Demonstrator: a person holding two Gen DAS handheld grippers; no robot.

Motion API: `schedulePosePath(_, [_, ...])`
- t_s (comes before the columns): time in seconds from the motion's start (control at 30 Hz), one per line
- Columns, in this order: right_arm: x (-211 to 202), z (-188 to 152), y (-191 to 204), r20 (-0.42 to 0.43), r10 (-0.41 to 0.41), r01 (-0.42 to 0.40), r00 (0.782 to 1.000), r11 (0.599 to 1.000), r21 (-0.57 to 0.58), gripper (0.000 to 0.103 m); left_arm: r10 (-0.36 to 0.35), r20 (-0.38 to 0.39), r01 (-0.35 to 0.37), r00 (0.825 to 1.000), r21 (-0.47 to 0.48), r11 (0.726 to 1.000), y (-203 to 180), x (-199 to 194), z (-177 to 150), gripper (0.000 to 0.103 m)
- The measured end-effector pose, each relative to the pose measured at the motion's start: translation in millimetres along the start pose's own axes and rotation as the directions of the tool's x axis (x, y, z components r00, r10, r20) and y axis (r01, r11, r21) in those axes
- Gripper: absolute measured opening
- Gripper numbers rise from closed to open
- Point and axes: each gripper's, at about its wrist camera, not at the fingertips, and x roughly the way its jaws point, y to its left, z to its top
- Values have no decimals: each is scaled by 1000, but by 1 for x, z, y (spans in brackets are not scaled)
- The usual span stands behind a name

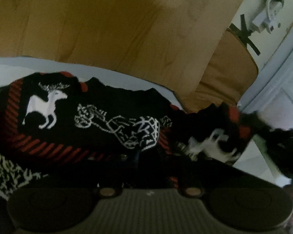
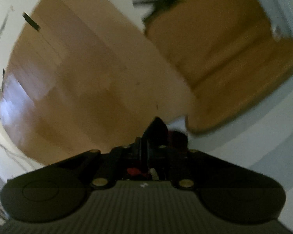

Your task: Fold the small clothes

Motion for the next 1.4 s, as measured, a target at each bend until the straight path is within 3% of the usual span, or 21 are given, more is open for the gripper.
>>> schedulePosePath(0.13, [-67,-15,27,102,-74,95,992,970,-222,7,-34,9,34,999,32,999,-11,3,18,17])
schedulePosePath(0.23, [-111,-44,37,100,-120,144,988,947,-288,7,-83,22,82,996,60,995,-28,0,29,16])
schedulePosePath(0.27, [-125,-55,39,74,-125,142,989,944,-298,7,-102,25,100,994,78,992,-35,-2,29,22])
schedulePosePath(0.3, [-139,-68,40,28,-116,119,993,943,-310,7,-127,26,124,992,97,987,-41,-3,28,30])
schedulePosePath(0.33, [-147,-80,41,-31,-97,82,995,941,-329,7,-134,29,130,991,106,986,-46,-4,26,50])
schedulePosePath(0.37, [-156,-90,40,-100,-71,32,992,936,-350,10,-124,38,119,992,113,986,-48,-4,22,57])
schedulePosePath(0.43, [-175,-104,34,-201,-19,-54,979,935,-350,14,-91,38,86,995,130,988,-48,-1,16,57])
schedulePosePath(0.47, [-183,-104,30,-246,23,-107,969,936,-334,22,-73,26,69,997,128,989,-45,2,13,57])
schedulePosePath(0.5, [-190,-102,27,-262,46,-135,964,933,-334,31,-59,13,57,998,116,992,-41,3,12,57])
schedulePosePath(0.57, [-200,-91,27,-219,43,-124,975,921,-370,35,-35,-10,36,999,85,996,-29,5,9,57])
schedulePosePath(0.63, [-199,-73,21,-154,44,-100,987,921,-375,38,-20,-18,21,1000,58,998,-18,3,9,58])
schedulePosePath(0.73, [-172,-57,6,-149,40,-93,988,925,-368,39,-27,-32,27,999,13,1000,-8,1,6,60])
schedulePosePath(0.93, [-126,-68,-13,-281,-6,-116,960,901,-417,39,-15,-64,17,998,31,999,-15,3,-6,66])
schedulePosePath(1.13, [-93,-66,-7,-332,-41,-143,943,848,-510,40,-3,-81,8,997,63,998,-31,9,-16,78])
schedulePosePath(1.2, [-80,-66,-11,-382,-66,-146,922,853,-500,41,1,-79,4,997,71,997,-35,9,-18,80])
schedulePosePath(1.27, [-81,-67,-16,-384,-57,-145,921,867,-476,41,6,-80,0,997,73,997,-36,8,-19,81])
schedulePosePath(1.3, [-84,-65,-16,-390,-53,-144,919,876,-461,21,7,-81,-1,997,72,997,-35,7,-18,81])
schedulePosePath(1.33, [-90,-63,-16,-411,-27,-164,911,892,-422,9,7,-81,-1,997,69,998,-35,7,-18,82])
schedulePosePath(1.4, [-109,-60,-15,-412,54,-204,910,922,-329,10,6,-80,-1,997,64,998,-34,7,-17,83])
